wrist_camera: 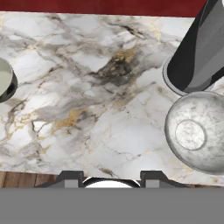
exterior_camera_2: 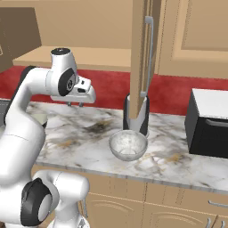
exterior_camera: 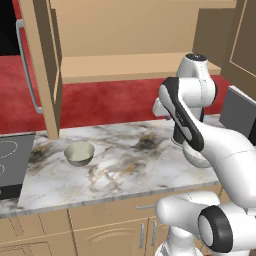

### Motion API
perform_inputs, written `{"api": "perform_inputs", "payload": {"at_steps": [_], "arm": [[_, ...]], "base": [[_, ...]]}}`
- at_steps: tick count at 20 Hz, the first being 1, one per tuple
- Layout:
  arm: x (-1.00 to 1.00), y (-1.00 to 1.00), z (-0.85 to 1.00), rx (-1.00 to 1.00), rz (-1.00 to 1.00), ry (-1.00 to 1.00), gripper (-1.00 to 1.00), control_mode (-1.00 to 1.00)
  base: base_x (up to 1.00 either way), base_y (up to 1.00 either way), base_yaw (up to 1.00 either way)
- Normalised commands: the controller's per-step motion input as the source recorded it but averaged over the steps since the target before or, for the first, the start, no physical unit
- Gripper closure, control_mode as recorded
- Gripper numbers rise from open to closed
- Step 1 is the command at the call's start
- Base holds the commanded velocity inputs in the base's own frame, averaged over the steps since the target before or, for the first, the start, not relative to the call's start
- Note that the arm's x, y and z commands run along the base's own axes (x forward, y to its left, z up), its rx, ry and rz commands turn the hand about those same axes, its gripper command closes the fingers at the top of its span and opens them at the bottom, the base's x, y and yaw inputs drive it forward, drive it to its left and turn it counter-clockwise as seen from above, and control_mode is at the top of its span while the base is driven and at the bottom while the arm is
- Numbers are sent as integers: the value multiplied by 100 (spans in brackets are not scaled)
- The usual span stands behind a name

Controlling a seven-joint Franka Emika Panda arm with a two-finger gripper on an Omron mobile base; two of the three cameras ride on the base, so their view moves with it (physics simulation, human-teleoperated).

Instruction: Pick up the bowls on the counter and stack them on top of one another in the open cabinet. Place the smaller bowl on top of the larger bowl.

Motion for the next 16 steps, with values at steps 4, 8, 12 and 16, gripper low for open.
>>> {"api": "perform_inputs", "payload": {"at_steps": [4, 8, 12, 16], "arm": [[-7, 0, -2, 0, 0, 0, -100, -100], [-24, 2, -11, 0, 0, 0, -100, -100], [-27, 4, -15, 0, 0, 0, -100, -100], [-29, 12, -22, 0, 0, 0, -100, -100]], "base": [[0, 0, 0], [0, 0, 0], [0, 0, 0], [0, 0, 0]]}}
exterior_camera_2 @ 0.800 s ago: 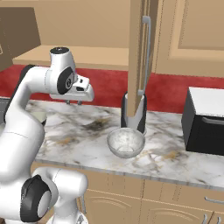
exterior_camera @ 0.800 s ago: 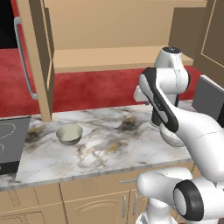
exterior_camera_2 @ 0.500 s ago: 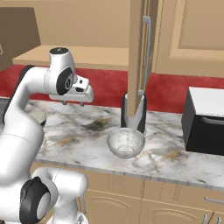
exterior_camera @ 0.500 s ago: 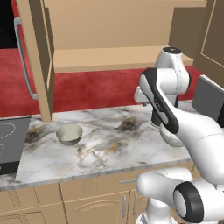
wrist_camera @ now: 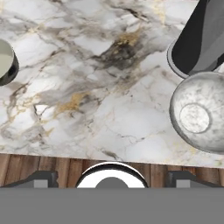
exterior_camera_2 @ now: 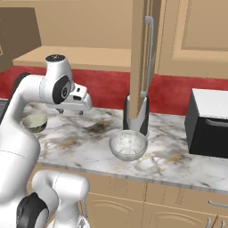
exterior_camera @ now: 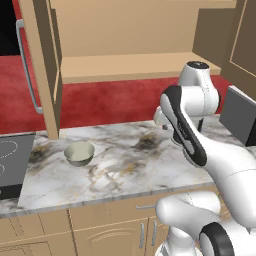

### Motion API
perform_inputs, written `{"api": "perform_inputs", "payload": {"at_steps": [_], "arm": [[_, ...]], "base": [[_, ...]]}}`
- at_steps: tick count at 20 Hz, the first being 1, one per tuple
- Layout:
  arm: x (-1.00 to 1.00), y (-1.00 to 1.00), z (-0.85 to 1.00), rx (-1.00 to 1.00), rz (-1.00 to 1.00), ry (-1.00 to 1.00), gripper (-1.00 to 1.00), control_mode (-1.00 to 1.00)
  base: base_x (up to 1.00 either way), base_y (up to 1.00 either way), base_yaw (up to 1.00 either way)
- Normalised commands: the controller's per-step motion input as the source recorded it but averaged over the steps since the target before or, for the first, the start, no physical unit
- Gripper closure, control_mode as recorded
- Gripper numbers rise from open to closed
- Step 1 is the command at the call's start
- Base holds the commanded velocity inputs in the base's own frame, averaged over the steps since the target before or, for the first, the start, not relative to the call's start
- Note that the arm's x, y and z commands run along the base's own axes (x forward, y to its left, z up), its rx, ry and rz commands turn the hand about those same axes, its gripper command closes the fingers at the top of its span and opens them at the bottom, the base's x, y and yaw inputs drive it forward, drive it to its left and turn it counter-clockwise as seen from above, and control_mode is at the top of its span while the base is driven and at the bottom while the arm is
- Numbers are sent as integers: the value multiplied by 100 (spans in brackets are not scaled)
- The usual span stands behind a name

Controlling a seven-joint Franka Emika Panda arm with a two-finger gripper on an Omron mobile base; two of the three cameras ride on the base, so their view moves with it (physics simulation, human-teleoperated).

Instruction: Pick up the bowls on the counter and stack them on top of one another in the open cabinet. Place the smaller bowl on top of the larger bowl.

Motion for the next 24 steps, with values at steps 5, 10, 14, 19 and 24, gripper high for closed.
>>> {"api": "perform_inputs", "payload": {"at_steps": [5, 10, 14, 19, 24], "arm": [[-25, 25, -24, 0, 0, 0, -100, -100], [-15, 30, -26, 2, 0, 0, -100, -100], [-4, 29, -32, 5, 0, -3, -100, -100], [-1, 29, -26, 8, 0, -2, -100, -100], [0, 36, -21, 8, -1, -1, -100, -100]], "base": [[0, 0, 0], [0, 0, 0], [0, 0, 0], [0, 0, 0], [0, 0, 0]]}}
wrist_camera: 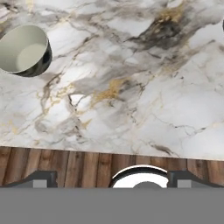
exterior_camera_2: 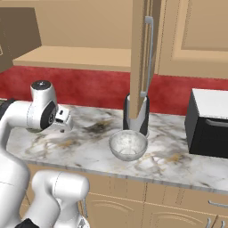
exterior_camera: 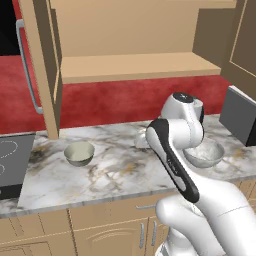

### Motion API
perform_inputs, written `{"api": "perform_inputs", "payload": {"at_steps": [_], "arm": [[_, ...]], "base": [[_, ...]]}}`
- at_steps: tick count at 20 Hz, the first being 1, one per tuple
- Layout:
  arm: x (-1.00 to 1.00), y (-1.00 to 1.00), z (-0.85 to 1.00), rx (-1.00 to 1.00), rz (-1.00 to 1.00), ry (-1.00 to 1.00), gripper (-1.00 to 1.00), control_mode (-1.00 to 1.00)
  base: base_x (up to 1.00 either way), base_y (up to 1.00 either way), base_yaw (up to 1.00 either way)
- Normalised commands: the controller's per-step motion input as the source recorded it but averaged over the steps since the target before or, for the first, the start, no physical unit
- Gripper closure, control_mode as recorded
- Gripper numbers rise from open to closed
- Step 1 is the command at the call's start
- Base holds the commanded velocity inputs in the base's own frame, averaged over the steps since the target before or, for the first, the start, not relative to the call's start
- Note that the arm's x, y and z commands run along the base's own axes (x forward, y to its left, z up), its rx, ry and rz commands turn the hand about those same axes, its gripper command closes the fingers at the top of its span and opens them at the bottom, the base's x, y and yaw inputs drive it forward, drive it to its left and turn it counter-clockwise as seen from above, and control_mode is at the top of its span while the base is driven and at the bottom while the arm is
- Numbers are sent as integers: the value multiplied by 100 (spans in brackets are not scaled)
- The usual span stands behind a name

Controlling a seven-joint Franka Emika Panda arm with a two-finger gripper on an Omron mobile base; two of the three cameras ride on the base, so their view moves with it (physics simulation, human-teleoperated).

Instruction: Pick up the bowls on the counter and stack them on top of one another in the open cabinet. Place the smaller bowl on top of the larger bowl.

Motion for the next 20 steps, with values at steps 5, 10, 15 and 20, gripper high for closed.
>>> {"api": "perform_inputs", "payload": {"at_steps": [5, 10, 15, 20], "arm": [[0, 41, -16, 6, -2, 0, -100, -100], [0, 43, -15, 6, -4, 0, -100, -100], [5, 42, -14, 6, -4, 0, -100, -100], [15, 36, -13, 8, -5, -2, -100, -100]], "base": [[0, 0, 0], [0, 0, 0], [0, 0, 0], [0, 0, 0]]}}
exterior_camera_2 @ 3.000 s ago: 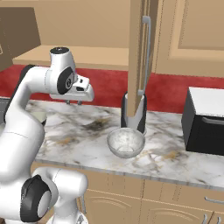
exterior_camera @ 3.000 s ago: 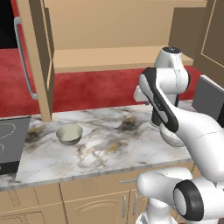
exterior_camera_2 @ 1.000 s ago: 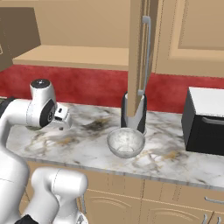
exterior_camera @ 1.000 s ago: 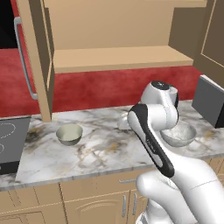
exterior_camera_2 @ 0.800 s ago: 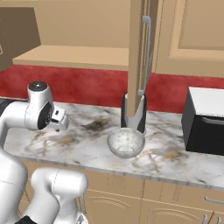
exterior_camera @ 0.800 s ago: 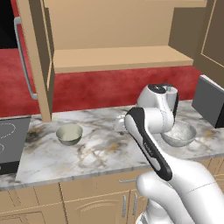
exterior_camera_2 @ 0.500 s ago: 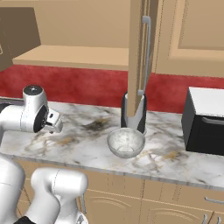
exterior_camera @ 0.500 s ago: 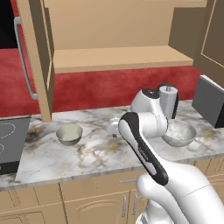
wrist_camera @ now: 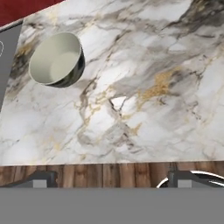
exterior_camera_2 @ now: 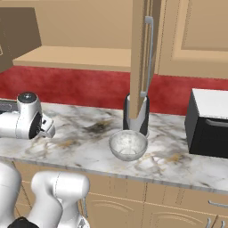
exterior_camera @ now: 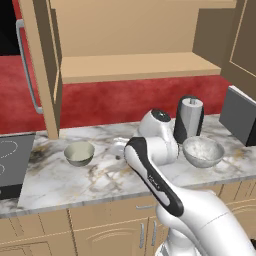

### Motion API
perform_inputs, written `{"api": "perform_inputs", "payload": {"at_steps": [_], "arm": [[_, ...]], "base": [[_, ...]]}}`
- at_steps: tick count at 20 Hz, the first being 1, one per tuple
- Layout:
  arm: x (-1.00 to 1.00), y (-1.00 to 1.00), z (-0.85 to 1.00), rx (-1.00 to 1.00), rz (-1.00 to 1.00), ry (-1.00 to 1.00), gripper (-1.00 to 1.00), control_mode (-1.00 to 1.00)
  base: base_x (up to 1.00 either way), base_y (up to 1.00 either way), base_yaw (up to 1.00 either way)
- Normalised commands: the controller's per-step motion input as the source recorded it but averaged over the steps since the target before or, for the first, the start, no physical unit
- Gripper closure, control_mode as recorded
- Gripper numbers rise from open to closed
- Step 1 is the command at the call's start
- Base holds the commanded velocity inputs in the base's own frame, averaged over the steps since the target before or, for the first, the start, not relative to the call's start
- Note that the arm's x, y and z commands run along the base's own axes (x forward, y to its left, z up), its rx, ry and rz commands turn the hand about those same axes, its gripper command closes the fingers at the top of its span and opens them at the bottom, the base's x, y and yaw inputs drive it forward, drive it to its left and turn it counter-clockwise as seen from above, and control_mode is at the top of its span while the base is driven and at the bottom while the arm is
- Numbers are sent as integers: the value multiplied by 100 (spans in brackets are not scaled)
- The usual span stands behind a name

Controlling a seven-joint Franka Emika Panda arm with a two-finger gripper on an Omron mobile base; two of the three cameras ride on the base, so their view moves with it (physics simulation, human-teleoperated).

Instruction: Pick up the bowls on the counter and stack them on top of one another in the open cabinet. Place the smaller bowl on top of the larger bowl.

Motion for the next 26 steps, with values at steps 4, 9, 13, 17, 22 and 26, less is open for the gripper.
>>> {"api": "perform_inputs", "payload": {"at_steps": [4, 9, 13, 17, 22, 26], "arm": [[19, 32, -8, 8, -6, -3, -100, -100], [24, 28, -4, 7, -7, -3, -100, -100], [25, 24, -2, 6, -8, -1, -100, -100], [28, 16, -8, 4, -10, -3, -100, -100], [23, 7, -16, 2, -7, -4, -100, -100], [25, 8, -22, 2, -5, -4, -100, -100]], "base": [[0, 0, 0], [0, 0, 0], [0, 0, 0], [0, 0, 0], [0, 0, 0], [0, 0, 0]]}}
